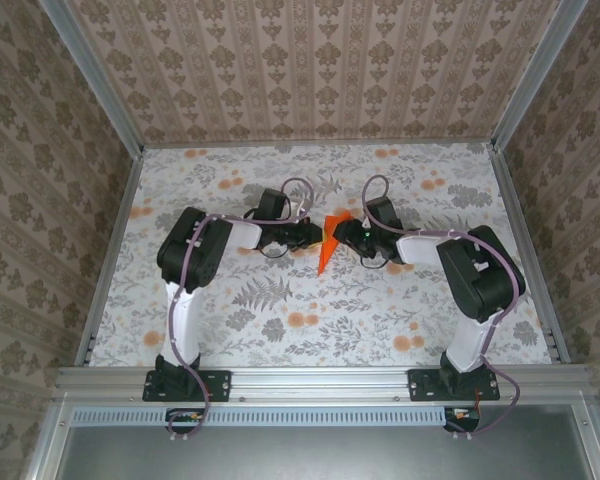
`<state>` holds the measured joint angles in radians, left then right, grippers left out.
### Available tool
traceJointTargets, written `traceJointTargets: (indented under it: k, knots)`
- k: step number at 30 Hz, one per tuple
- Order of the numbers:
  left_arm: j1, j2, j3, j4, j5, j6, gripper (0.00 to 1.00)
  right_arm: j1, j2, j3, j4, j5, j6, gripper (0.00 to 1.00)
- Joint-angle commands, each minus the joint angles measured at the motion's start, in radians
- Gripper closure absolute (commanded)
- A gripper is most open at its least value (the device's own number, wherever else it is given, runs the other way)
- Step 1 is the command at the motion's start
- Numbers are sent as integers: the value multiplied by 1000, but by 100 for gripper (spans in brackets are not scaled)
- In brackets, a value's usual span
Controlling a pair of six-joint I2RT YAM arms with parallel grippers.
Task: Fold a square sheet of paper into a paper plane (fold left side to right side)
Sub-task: Fold the wing for the fifth time at the center of the table.
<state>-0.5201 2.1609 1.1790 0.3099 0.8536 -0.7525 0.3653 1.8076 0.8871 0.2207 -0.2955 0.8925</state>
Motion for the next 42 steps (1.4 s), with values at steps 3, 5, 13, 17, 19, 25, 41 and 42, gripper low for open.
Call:
traceJointTargets:
  k: [3, 5, 13, 17, 19, 25, 41, 42]
  knots:
    - [5, 10, 28, -25, 20, 41, 92, -18, -13, 22, 14, -34, 8, 45]
    - [5, 10, 28, -26, 18, 43, 92, -19, 5, 48, -3, -31, 11, 45]
    - [6, 11, 27, -23, 16, 47, 92, -18, 76, 125, -41, -20, 26, 42]
    - [6, 11, 24, -23, 14, 45, 92, -17, 86, 137, -59, -1, 26, 41]
    - [6, 11, 24, -22, 14, 44, 92, -18, 94, 144, -59, -5, 24, 41]
    - [6, 10, 24, -20, 14, 44, 92, -18, 117, 165, -64, -17, 21, 41]
    - [6, 6, 30, -23, 18, 47, 92, -17, 164, 219, -145, -5, -4, 41]
    - [6, 5, 31, -26, 18, 52, 92, -16, 168, 223, -162, 0, -4, 41]
